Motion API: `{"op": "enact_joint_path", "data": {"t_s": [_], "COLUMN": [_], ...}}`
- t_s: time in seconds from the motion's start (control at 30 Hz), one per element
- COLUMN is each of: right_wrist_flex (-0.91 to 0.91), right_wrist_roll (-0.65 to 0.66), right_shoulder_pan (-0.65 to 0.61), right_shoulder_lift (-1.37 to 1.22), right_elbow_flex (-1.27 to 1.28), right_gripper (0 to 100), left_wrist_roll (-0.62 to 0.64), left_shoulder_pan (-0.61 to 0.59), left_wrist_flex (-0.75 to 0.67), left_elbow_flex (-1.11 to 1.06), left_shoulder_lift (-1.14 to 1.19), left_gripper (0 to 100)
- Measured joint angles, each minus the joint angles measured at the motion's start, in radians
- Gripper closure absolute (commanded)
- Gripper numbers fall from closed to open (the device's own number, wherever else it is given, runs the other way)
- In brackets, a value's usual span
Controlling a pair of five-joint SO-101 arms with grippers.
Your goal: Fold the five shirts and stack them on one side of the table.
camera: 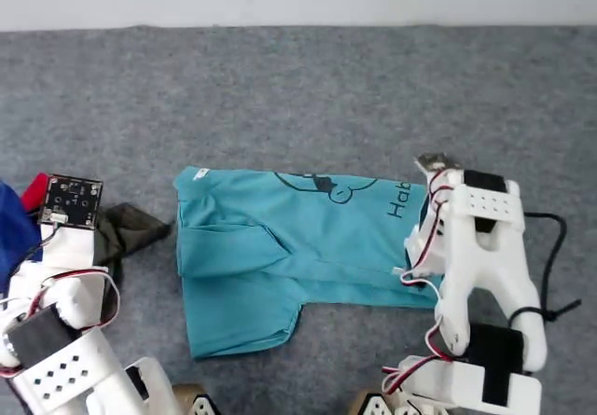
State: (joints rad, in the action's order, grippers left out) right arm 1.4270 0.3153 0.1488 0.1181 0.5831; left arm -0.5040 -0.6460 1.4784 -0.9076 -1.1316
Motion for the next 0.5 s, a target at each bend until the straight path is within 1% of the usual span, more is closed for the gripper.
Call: {"op": "enact_joint_path", "data": {"t_s": [0.37, 0.4, 0.5], "right_wrist_flex": [-0.129, -0.141, -0.157], "right_wrist_roll": [0.025, 0.025, 0.060], "right_shoulder_pan": [0.002, 0.003, 0.015], "right_shoulder_lift": [0.002, 0.002, 0.002], "right_elbow_flex": [0.100, 0.107, 0.115], "right_gripper": [85.6, 86.2, 93.8], "left_wrist_roll": [0.000, 0.000, 0.000], "left_shoulder_pan": [0.000, 0.000, 0.000], "left_wrist_flex": [0.000, 0.000, 0.000], "left_elbow_flex": [0.000, 0.000, 0.000], "left_shoulder_lift": [0.000, 0.000, 0.000], "left_gripper": [98, 98, 98]}}
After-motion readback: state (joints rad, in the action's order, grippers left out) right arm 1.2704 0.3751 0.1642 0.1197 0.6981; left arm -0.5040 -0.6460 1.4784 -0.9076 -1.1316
